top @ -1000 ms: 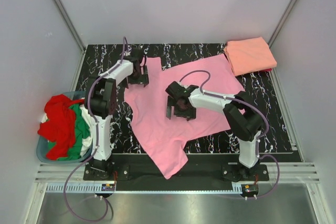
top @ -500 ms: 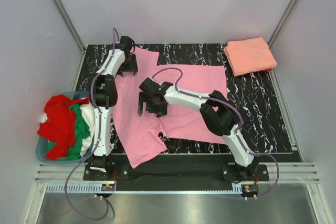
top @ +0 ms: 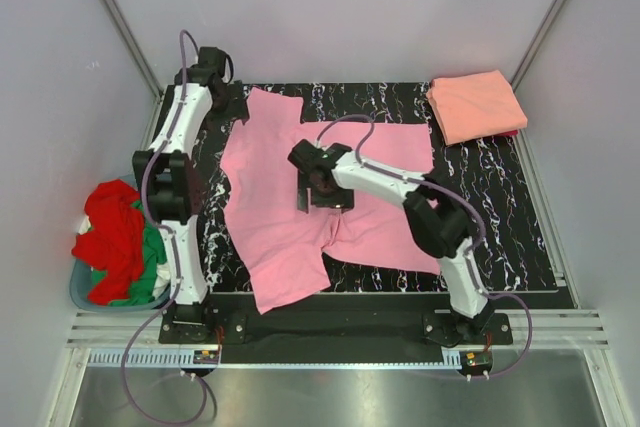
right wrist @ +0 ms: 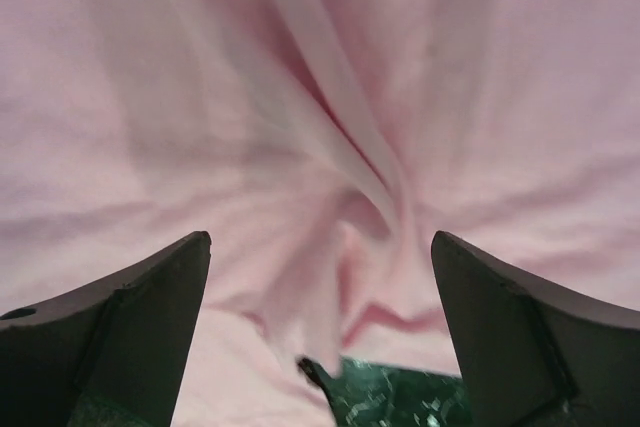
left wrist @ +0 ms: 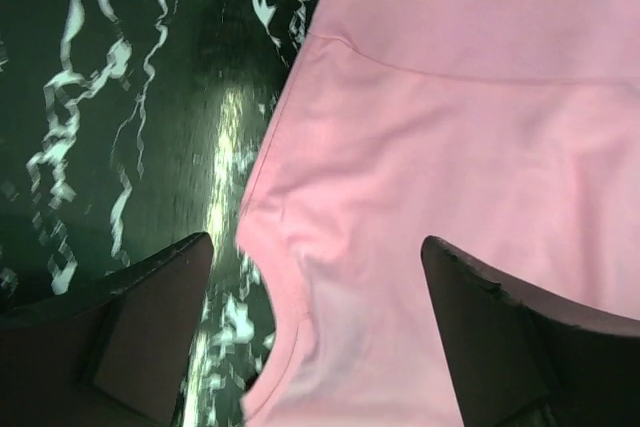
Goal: Fold and stack the t-shirts
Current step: Flatten the tshirt out
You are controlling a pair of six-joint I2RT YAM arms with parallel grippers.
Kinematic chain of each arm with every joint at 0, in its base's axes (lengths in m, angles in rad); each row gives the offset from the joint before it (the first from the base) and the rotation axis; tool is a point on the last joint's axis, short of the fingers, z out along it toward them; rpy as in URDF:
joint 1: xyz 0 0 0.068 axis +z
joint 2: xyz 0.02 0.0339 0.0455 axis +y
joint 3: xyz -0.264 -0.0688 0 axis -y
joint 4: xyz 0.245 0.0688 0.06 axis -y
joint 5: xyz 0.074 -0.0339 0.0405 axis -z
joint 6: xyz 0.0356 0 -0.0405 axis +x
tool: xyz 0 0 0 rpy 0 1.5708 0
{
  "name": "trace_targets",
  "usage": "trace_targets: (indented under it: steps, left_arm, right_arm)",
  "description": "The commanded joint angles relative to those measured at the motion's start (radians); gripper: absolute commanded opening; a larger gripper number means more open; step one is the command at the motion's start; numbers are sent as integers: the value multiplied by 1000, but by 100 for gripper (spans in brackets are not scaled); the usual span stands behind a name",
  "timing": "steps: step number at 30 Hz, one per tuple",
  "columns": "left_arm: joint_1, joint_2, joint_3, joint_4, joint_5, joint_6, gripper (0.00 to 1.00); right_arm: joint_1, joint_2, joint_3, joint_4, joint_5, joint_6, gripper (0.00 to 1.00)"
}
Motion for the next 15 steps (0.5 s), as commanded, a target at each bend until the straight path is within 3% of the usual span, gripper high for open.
trace_targets:
  steps: [1,6,7,10,12,15]
  left_arm:
    - [-31,-260,-98,15,-39,-1,92]
    - [-92,-558,-420,34,-99,-37,92]
    - [-126,-643,-537,47,-105,-45,92]
    - [-209,-783,-701,83,-114,-99,92]
    - [-243,-836,-842,103,-107,-152,91]
    - [-292,-935,-1024,165,-45,-215,90]
  right_arm:
    - [-4,-235,-68,-53,85,-42,100]
    - [-61,-447,-283,19,30,-18,100]
    - [-112,-470,-314,53,21,-22,100]
    - [-252,-532,-398,126,-66,-47,100]
    - [-317,-515,-404,153,-106,-68,99]
    - [-404,-408,-278,144,-132,-136,100]
